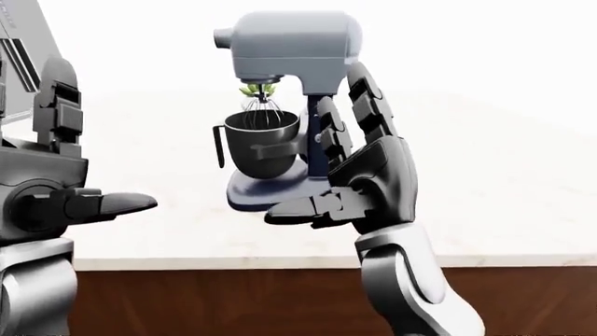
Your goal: Open the stand mixer head.
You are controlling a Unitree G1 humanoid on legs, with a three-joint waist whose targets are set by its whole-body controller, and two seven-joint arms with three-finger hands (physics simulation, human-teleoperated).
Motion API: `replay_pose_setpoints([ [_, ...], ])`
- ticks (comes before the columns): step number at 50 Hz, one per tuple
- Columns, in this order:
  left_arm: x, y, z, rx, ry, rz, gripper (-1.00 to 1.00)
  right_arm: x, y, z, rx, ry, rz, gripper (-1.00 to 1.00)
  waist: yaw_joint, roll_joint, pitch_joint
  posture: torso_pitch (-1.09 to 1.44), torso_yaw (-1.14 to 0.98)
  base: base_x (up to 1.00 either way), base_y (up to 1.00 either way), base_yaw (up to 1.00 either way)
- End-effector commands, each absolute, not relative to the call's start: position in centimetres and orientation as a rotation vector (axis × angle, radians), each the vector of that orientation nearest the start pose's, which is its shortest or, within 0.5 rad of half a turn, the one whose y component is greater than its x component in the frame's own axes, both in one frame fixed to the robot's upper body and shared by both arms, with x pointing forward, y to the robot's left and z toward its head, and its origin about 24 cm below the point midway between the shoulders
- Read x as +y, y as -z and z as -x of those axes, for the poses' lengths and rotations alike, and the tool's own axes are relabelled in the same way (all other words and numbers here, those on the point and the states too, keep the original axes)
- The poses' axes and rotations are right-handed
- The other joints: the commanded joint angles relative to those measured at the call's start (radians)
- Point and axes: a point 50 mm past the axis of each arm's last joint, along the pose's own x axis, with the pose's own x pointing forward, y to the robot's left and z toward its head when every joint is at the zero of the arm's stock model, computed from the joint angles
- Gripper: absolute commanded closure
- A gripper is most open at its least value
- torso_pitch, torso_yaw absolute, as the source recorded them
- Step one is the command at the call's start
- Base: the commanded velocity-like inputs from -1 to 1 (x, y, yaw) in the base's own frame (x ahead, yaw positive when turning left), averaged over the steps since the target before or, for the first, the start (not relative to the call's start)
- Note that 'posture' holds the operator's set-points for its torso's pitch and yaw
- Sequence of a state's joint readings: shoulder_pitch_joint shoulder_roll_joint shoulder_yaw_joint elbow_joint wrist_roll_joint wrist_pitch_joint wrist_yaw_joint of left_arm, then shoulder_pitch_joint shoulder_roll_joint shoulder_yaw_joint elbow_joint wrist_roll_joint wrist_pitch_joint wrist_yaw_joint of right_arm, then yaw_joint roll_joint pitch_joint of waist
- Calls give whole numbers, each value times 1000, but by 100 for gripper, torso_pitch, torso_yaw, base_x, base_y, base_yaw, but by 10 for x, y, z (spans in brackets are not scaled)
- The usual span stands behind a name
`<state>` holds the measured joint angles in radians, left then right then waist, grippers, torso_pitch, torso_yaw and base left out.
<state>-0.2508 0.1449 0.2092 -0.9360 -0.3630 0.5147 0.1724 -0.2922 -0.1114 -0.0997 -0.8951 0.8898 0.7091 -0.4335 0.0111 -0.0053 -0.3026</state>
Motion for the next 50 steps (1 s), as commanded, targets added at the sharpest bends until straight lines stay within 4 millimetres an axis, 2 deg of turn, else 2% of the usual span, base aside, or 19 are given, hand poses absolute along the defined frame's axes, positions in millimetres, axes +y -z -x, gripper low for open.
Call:
replay_pose_setpoints([
  [1,171,-256,-199,-717,-7,147,-99,-126,-240,-213,-354,-291,-519,-100,0,3,0,-41,0,0,0,0],
  [26,172,-257,-199,-717,-9,146,-100,-121,-227,-216,-269,-287,-533,-100,3,2,10,-41,0,0,0,0],
  [50,172,-257,-199,-715,-10,146,-99,-116,-224,-222,-224,-292,-562,-100,6,4,5,-41,0,0,0,0],
])
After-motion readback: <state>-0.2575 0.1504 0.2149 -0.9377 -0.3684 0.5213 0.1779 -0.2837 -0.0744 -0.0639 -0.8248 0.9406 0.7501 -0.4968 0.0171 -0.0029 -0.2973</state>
